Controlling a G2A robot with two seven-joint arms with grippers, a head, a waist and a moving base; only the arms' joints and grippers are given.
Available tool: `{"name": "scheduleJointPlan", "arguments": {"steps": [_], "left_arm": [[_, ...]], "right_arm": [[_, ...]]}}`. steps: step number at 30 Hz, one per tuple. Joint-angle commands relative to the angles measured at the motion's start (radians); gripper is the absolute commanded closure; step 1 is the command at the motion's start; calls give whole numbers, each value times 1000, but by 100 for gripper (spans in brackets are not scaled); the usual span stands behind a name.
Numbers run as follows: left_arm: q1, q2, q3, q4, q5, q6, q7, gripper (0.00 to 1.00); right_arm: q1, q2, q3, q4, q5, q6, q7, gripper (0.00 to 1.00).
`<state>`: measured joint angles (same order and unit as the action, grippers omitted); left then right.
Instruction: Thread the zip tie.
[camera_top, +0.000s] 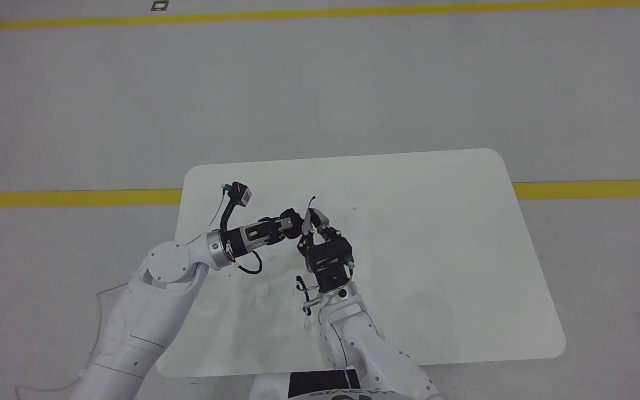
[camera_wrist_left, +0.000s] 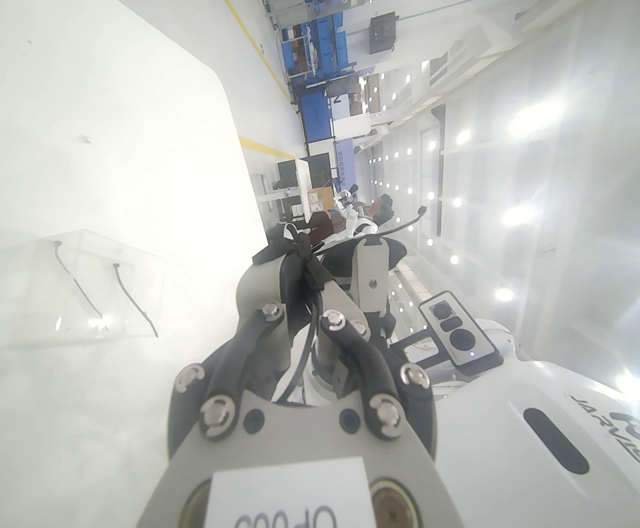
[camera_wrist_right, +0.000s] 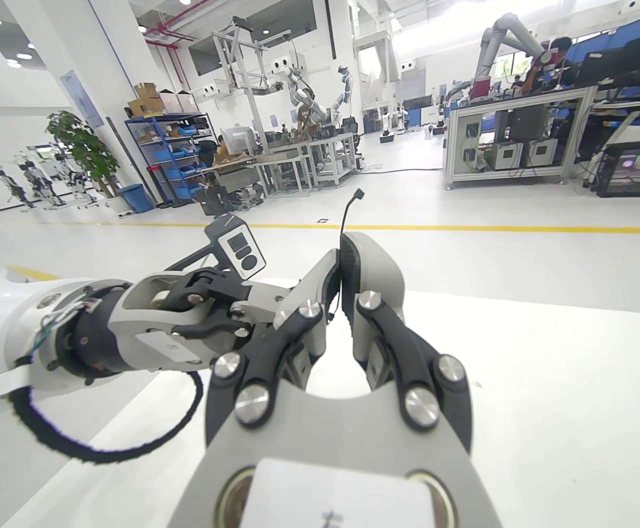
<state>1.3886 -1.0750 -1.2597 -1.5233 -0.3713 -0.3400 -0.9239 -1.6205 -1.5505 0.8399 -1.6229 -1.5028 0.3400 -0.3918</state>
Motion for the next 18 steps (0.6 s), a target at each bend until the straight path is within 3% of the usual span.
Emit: {"name": "scheduleJointPlan", "arguments": {"steps": [1, 18], "left_arm": [[0, 0, 0, 0, 0, 0, 0, 100], [0, 0, 0, 0, 0, 0, 0, 100]], "right_arm": [[-1, -1, 2, -1, 0, 0, -1, 100], [20, 7, -29, 8, 4, 0, 16, 100]]}}
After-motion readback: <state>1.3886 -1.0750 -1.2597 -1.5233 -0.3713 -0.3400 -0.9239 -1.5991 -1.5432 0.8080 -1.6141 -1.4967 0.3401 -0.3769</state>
